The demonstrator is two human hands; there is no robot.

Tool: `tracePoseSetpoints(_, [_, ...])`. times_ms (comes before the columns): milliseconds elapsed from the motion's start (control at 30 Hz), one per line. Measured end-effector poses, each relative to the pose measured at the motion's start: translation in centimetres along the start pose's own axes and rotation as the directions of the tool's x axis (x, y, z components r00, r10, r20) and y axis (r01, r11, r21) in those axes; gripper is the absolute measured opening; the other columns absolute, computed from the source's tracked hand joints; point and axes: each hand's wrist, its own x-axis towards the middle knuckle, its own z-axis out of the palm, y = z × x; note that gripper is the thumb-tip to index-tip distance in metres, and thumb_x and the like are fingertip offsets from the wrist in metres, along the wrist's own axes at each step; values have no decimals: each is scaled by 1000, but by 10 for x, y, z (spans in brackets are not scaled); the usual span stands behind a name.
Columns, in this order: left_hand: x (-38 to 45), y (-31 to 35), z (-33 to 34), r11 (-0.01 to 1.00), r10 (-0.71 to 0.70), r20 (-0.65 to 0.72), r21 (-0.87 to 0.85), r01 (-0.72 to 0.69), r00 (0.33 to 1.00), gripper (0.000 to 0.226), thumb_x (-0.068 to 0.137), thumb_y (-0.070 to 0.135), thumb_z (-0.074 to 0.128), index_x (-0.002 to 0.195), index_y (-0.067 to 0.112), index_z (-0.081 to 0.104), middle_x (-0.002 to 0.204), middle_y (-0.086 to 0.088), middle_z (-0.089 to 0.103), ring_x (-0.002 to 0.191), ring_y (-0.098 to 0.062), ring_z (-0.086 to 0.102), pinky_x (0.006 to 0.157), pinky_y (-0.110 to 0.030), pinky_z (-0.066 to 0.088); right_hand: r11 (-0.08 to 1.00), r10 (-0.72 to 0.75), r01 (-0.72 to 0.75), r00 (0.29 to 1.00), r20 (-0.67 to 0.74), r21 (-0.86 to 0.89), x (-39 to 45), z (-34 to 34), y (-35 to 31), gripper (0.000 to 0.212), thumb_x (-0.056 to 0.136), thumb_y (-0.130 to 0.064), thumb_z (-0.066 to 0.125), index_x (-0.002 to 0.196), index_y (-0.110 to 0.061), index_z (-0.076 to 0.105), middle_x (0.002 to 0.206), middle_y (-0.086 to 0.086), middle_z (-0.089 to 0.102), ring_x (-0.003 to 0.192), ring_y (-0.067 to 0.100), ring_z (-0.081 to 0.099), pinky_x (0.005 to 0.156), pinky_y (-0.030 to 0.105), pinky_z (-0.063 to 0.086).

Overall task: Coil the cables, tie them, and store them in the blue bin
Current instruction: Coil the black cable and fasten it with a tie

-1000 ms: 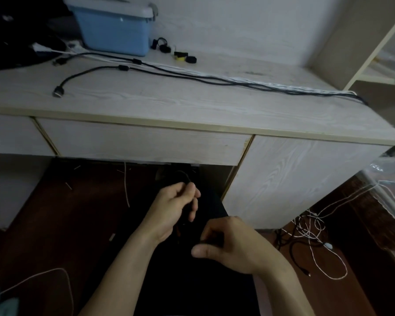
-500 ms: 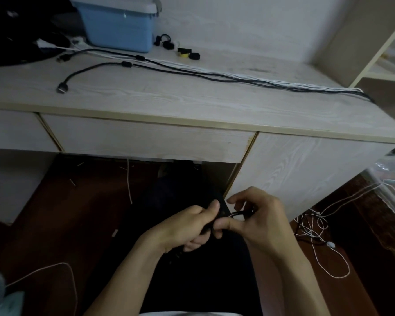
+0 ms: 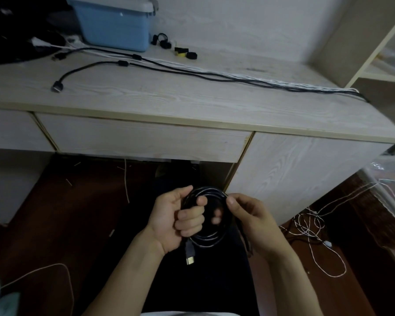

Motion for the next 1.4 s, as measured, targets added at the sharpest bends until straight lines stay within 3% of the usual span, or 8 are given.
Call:
tracePoseSetpoints(167, [4, -7, -1, 997, 2, 289, -77, 21, 957, 41, 103, 35, 29, 97, 4, 56, 59, 2, 43, 50, -11, 43, 52, -27, 40, 981, -71, 112, 966, -247, 160, 2, 25, 0, 34, 96, -32, 54, 76, -5, 51, 62, 5, 35, 51, 14, 32, 49, 26, 33])
tracePoseSetpoints(300, [3, -6, -10, 995, -7, 386, -87, 44, 923, 34, 102, 33, 30, 99, 6, 52, 64, 2, 42, 55, -13, 40, 58, -28, 39, 983, -116, 147, 960, -254, 107, -2, 30, -4, 38, 96, -34, 53, 72, -5, 55, 63, 8, 43, 48, 12, 36, 46, 26, 33])
tracePoseSetpoints(467, [0, 4, -4, 989, 136, -68, -49, -139, 988, 36, 91, 34, 41, 60, 16, 46, 42, 8, 21, 38, -9, 7, 35, -24, 9, 943, -227, 205, 972, -55, -262, -5, 17, -10, 31, 99, -34, 51, 111, -15, 72, 86, 8, 70, 75, 21, 68, 67, 37, 55])
tracePoseSetpoints(567, [0, 9, -3, 942, 290, -226, -102, -319, 930, 42, 93, 37, 37, 55, 20, 40, 39, 9, 19, 34, -9, 7, 34, -25, 6, 885, -134, 99, 990, -45, -455, -7, 1, -14, 26, 91, -43, 59, 99, -24, 74, 76, -5, 70, 68, 7, 66, 64, 26, 51])
tracePoseSetpoints(800, [-6, 28, -15, 795, 453, -486, -158, -585, 747, 46, 99, 36, 33, 57, 20, 39, 44, 8, 19, 34, -8, 13, 32, -24, 13, 775, -239, -5, 924, -300, -632, -16, -57, -24, 15, 85, -34, 74, 81, -20, 71, 70, 1, 69, 63, 13, 64, 53, 17, 45])
tracePoseSetpoints(1000, [-1, 23, -12, 702, 501, -515, -228, -675, 695, 42, 100, 34, 26, 66, 18, 43, 51, 6, 23, 43, -11, 18, 43, -26, 22, 716, -199, 43, 969, -145, -696, -6, -27, -13, 13, 93, -30, 66, 83, -24, 69, 62, -6, 66, 54, 2, 59, 52, 11, 42])
tracePoseSetpoints(1200, [6, 18, 0, 695, 666, -478, 117, -710, 573, 33, 108, 29, 28, 82, 17, 44, 59, 4, 39, 50, -10, 36, 57, -25, 35, 536, 151, 26, 980, 126, -844, 1, 5, 4, 39, 103, -37, 50, 72, -17, 64, 62, 1, 65, 57, 11, 60, 65, 36, 51])
tracePoseSetpoints(1400, [14, 2, 2, 521, 800, -172, 674, -524, 575, 18, 105, 23, 41, 89, 17, 47, 66, 5, 53, 63, -17, 50, 74, -39, 45, 557, 142, 135, 957, 254, -819, -13, 41, -5, 40, 103, -45, 46, 79, -19, 66, 59, -6, 62, 58, 9, 61, 64, 31, 52])
